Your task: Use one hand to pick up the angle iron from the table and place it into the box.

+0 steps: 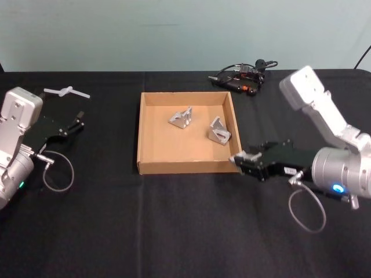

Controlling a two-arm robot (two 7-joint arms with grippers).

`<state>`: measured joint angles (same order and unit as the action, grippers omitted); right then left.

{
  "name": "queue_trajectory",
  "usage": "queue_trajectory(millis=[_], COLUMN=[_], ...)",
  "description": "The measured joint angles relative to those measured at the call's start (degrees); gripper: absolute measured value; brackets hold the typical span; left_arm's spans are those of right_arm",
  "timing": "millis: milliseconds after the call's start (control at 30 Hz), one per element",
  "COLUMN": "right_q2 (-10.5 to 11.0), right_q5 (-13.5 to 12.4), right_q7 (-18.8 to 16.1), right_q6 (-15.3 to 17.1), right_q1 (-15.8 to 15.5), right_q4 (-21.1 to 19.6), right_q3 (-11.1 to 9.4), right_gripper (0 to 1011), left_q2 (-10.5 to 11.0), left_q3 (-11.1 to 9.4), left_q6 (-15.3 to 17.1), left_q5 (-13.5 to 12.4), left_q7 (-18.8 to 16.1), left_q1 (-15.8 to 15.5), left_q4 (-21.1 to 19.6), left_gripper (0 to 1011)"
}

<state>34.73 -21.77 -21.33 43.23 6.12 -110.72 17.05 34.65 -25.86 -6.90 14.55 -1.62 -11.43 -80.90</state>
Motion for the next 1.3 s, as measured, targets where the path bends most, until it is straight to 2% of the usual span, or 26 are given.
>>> queue_trajectory(millis=[167,333,433,467,567,733,900,1033,1300], right_q2=[-0.6,-2.3,-4.3,-4.3,-6.6,-10.2,-13.0,-14.8,-16.8], right_q5=[-0.9,-1.1,-0.7,-0.7,1.0,3.3,5.2,6.3,7.8], right_q7=[0.1,0.0,-0.1,-0.1,-0.1,-0.2,-1.0,-1.5,-1.6], right_q6=[1.4,2.2,2.1,2.1,0.6,-0.8,-1.9,-2.7,-3.3], right_q1=[3.5,8.7,13.1,13.1,17.1,21.9,25.4,27.3,28.4], right_q4=[-0.3,3.0,7.2,7.2,12.0,19.3,25.3,29.2,33.3], right_q3=[0.1,1.9,4.5,4.5,7.2,10.6,13.0,14.1,14.5], right_gripper=[446,446,446,446,446,446,446,446,446], left_q2=[0.0,0.0,0.0,0.0,0.0,0.0,0.0,0.0,0.0], left_q3=[0.0,0.0,0.0,0.0,0.0,0.0,0.0,0.0,0.0], left_q6=[0.0,0.0,0.0,0.0,0.0,0.0,0.0,0.0,0.0], left_q5=[0.0,0.0,0.0,0.0,0.0,0.0,0.0,0.0,0.0], left_q7=[0.0,0.0,0.0,0.0,0.0,0.0,0.0,0.0,0.0], left_q1=[0.0,0.0,0.0,0.0,0.0,0.0,0.0,0.0,0.0], left_q4=[0.0,0.0,0.0,0.0,0.0,0.0,0.0,0.0,0.0], left_gripper=[1005,1005,1005,1005,1005,1005,1005,1005,1005])
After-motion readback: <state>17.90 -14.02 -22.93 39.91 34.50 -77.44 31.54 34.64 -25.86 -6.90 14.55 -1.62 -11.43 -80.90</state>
